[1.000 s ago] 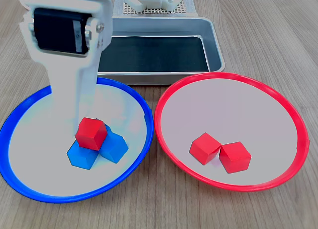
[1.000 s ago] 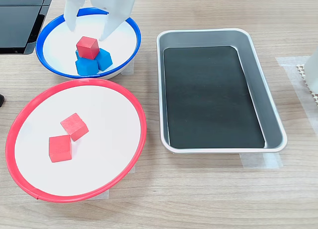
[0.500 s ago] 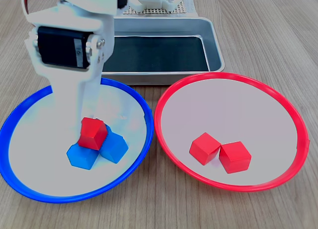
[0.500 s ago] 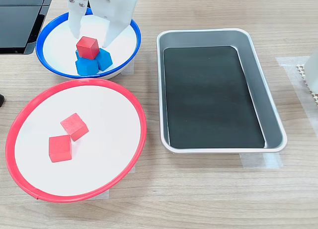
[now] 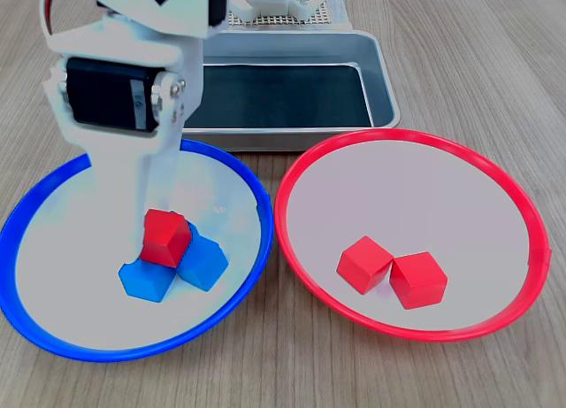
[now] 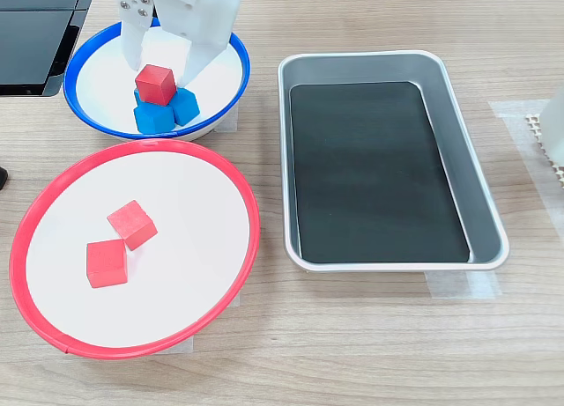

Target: Relocate any red block in the blue dish to the red dish, correcting any misplacement.

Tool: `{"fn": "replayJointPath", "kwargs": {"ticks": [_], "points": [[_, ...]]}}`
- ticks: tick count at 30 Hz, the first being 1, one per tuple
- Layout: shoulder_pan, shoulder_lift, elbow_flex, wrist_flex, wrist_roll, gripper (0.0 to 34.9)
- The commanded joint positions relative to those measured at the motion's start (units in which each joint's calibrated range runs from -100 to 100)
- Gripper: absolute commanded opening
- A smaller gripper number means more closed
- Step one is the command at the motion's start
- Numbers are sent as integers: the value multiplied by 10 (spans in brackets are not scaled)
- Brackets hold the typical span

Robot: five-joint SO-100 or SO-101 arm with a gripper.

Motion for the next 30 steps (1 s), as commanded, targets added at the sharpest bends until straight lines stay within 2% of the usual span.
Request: {"fn": "replayJointPath", "kwargs": {"ticks": [1,11,21,30], "points": [[-6,-4,-23,-7,-2,120],[-16,-4,-20,-17,-7,95],[-16,-9,-20,-22,-12,39],[-23,-58,-13,-21,-8,26]]}}
